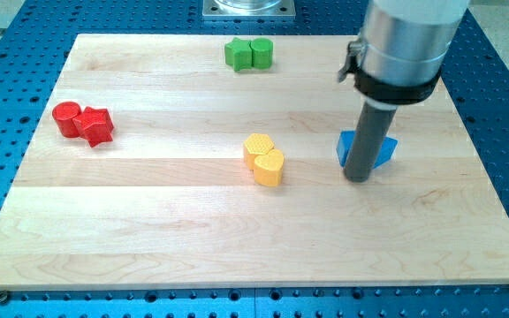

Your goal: Push the blue blocks to the center right of the board

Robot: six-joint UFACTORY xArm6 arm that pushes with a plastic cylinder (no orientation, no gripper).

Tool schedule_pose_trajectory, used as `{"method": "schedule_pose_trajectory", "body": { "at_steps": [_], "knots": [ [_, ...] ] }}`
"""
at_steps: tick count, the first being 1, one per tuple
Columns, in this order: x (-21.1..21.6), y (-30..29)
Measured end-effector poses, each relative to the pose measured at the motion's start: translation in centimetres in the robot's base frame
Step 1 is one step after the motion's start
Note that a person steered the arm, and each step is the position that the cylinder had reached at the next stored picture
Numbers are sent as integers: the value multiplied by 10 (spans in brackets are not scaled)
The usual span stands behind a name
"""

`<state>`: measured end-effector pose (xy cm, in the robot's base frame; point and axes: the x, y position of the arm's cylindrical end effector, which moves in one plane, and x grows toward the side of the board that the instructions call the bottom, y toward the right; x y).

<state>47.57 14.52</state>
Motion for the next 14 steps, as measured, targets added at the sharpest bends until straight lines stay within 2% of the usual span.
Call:
{"method": "schedule_pose_trajectory", "body": {
  "at_steps": [2, 4, 5, 6, 7, 9, 11, 13, 14],
  "knots": [
    [-23, 21],
    [12, 18],
    [36, -23],
    [16, -79],
    [-24, -80],
    [-51, -18],
    [-53, 36],
    [-49, -4],
    [-19, -12]
  ]
}}
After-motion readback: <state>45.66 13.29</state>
